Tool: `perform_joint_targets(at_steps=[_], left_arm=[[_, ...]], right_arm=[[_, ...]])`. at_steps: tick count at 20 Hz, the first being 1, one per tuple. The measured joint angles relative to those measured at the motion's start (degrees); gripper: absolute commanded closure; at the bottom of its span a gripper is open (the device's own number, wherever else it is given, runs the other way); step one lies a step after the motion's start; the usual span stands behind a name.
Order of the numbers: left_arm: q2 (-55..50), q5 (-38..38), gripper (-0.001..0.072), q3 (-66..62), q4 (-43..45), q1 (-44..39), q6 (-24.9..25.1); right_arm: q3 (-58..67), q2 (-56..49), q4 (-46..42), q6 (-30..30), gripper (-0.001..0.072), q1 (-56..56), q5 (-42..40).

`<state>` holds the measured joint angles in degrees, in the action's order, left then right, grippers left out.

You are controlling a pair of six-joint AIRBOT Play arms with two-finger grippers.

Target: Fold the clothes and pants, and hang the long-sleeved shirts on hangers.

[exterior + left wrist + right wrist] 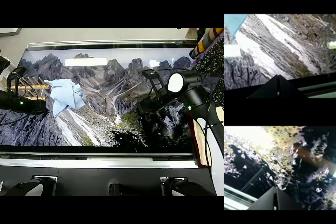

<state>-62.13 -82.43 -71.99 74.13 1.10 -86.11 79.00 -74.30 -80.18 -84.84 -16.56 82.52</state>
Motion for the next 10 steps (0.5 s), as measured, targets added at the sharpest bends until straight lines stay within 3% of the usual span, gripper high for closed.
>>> perform_joint_targets(at_steps=[6, 7, 8, 9, 10], left_arm=[[-0.07, 0.52, 0.0666, 0.0, 0.0, 0.0, 0.02], [-0.15, 1.07, 0.0585, 0.02, 0.02, 0.0, 0.02], [-0.31, 1.46, 0.0418, 0.04, 0.07, 0.0, -0.02], [-0.5, 1.77, 0.0153, 0.04, 0.31, 0.0, -0.7], [-0.83, 2.4, 0.0065, 0.04, 0.59, 0.0, -1.77]], right_arm=[[0.0, 0.0, 0.0, 0.0, 0.0674, 0.0, -0.04], [0.0, 0.0, 0.0, 0.02, 0.0674, 0.0, -0.07], [0.0, 0.0, 0.02, 0.02, 0.0674, 0.0, -0.09], [0.0, 0.0, 0.0, 0.04, 0.0674, 0.0, -0.09], [0.0, 0.0, 0.02, 0.04, 0.0674, 0.0, -0.09]])
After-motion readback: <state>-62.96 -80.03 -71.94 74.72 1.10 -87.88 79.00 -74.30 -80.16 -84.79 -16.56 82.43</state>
